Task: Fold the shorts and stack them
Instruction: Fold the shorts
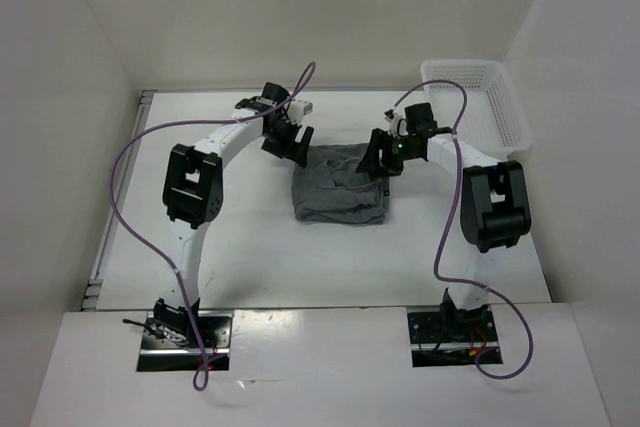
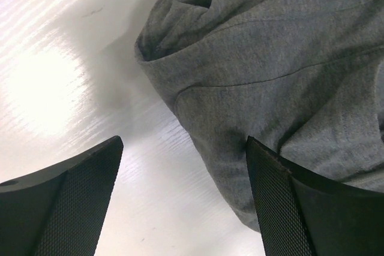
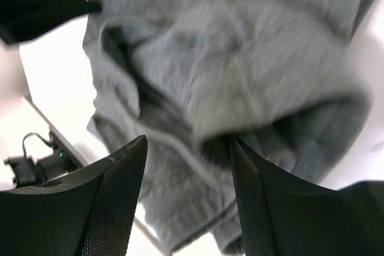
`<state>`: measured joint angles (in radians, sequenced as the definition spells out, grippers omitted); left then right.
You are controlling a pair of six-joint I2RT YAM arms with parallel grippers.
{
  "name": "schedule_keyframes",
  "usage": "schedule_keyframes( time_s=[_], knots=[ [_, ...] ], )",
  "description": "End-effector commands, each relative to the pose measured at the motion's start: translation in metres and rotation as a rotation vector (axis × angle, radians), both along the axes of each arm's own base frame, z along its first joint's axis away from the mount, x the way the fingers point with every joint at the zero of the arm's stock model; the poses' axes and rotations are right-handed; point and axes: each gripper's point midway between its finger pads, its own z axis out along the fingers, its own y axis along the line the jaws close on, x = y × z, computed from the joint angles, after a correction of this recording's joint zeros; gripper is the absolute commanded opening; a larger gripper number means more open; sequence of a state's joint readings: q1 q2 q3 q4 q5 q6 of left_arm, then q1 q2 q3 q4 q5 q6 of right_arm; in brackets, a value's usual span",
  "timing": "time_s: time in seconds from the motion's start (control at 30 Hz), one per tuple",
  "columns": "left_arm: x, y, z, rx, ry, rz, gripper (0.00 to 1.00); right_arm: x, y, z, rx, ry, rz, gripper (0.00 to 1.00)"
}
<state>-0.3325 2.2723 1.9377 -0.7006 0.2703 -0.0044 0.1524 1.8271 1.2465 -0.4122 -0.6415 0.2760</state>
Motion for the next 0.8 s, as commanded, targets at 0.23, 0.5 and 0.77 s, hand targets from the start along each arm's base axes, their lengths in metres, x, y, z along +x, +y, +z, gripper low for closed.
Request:
schedule_keyframes(
  time_s=[0.23,0.5,0.77],
  knots=[
    [-0.004,-0.024,-0.015,-0.108,0.060,-0.068,0.90,0.067,0.004,-0.008,-0.009,-0.066,-0.094,0.51],
    [-0.010,-0.039,-0.033,-0.151,0.132,-0.103,0.64,0.119,-0.025,0.006,-0.184,-0.209,-0.230,0.00],
    [0.006,-0.031,-0.023,-0.126,0.061,-0.078,0.02,0.119,0.020,0.074,0.059,-0.367,0.004,0.00]
  ],
)
